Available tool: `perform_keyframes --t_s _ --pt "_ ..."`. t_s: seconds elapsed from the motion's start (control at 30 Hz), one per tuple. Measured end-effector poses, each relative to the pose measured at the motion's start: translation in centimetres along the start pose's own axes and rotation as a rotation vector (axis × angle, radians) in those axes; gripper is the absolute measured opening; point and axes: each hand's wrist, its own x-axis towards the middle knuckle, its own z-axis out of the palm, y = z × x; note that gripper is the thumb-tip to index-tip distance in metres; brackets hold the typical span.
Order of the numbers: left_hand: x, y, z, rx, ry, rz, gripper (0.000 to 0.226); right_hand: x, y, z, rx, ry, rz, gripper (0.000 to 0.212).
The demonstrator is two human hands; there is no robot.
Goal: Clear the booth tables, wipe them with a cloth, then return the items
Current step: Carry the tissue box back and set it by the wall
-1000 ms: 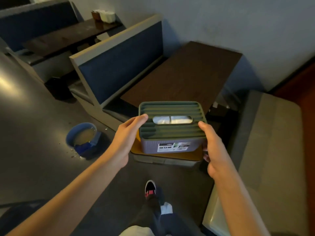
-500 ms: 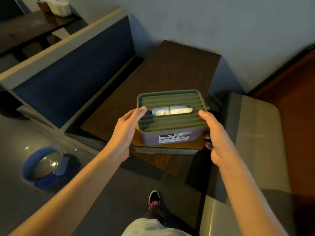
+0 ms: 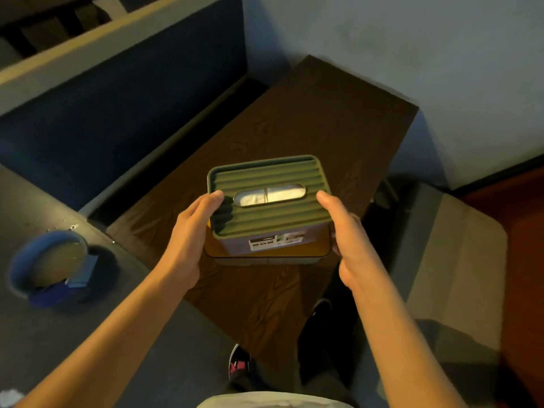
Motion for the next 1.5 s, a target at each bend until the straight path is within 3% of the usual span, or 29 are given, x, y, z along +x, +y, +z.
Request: perform_keyframes --t_s 0.17,0.33,0.6,0.9,1.13,1.4,1.5 --pt "3.4 0.0 3.1 -0.064 0.166 -0.029 0.025 7.2 -1.8 -0.8 -0.102 -0.140 0.025 0.044" --pt "7.1 0.1 9.3 -0.136 0.326 -0.036 0.024 15.1 -4.9 -3.4 -0.191 -0.276 0.045 0.042" --pt "9.7 2.4 16.8 -0.174 0.430 -0.031 0.033 22.0 -10.4 -7.7 -0.269 -0.399 0.004 0.039" --pt "13.3 5.0 19.7 -0.164 0.396 -0.001 0.031 25.1 -13.6 -9.0 -0.242 -0.388 -0.030 0.050" --pt "17.4 6.9 22.3 -0.140 0.325 0.009 0.028 28.2 -15.6 -10.8 -0.204 -0.314 -0.037 0.041" --pt "25.9 9.2 30.6 -0.100 0.281 -0.005 0.035 38.0 -20.2 -15.5 -0.193 -0.273 -0.040 0.051" --pt "30.3 9.9 35.3 -0.109 0.283 -0.033 0.034 43.5 -22.2 -18.2 -0.177 -0.283 -0.035 0.045"
